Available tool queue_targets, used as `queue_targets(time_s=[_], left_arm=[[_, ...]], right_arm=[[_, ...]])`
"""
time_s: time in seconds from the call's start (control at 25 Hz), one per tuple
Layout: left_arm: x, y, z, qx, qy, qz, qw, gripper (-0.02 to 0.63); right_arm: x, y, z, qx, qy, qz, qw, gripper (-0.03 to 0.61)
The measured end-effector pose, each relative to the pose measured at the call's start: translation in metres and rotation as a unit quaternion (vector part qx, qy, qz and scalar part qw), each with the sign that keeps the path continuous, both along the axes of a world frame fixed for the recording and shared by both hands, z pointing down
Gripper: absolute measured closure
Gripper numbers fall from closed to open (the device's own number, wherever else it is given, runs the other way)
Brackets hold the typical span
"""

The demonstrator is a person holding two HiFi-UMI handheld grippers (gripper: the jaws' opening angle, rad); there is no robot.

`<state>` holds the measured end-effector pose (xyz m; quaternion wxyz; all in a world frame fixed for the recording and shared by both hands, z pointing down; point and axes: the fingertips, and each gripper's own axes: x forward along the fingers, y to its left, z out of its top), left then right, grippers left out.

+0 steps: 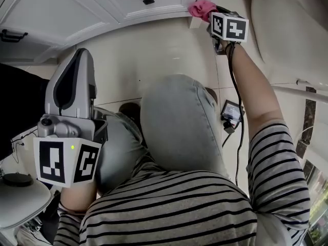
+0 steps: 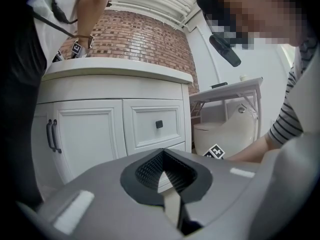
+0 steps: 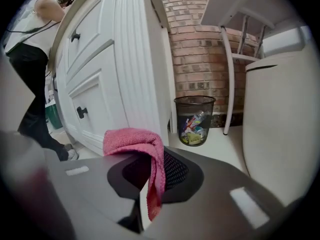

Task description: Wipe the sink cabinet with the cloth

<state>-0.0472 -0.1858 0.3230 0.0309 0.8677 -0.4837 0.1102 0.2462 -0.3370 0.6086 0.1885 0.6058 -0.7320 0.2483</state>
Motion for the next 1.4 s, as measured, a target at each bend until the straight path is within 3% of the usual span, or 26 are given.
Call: queue_targets(time_s=[0.24,0.48,0.64,0.8,1.08,1.4], left_arm=[[-0.002,0.009,-0.016,0.014,0.013,-0.004,0.9998,0.613],[-0.021,0.024,-0.047,0.034,0.033,-0.014,0.9988,0.612],[-0.032,0.038,-0.071,0.063,0.053,-0.024,0.9963,0.613],[-0.035,0.068,-0.080,0.077,0.064,-0.027,0.9946,0.614],[-0.031,0.105,-0.068,0.082,0.086,-0.032,0.9924,0.614],[-0.005,0.122,-0.056,0.080,0.085,-0.013,0.9930,0.614]], right_arm=[[0.004,0.030,-0.047,0.049,-0.059,-0.002,0.997,0.539],[-0.023,0.097,-0.185,0.164,-0.127,-0.022,0.978,0.537],[-0.042,0.141,-0.279,0.243,-0.136,-0.032,0.960,0.537],[-0.050,0.199,-0.335,0.289,-0.122,-0.022,0.949,0.538],[-0.070,0.275,-0.364,0.323,-0.160,0.012,0.933,0.546],[-0.127,0.297,-0.356,0.331,-0.130,-0.027,0.934,0.548]])
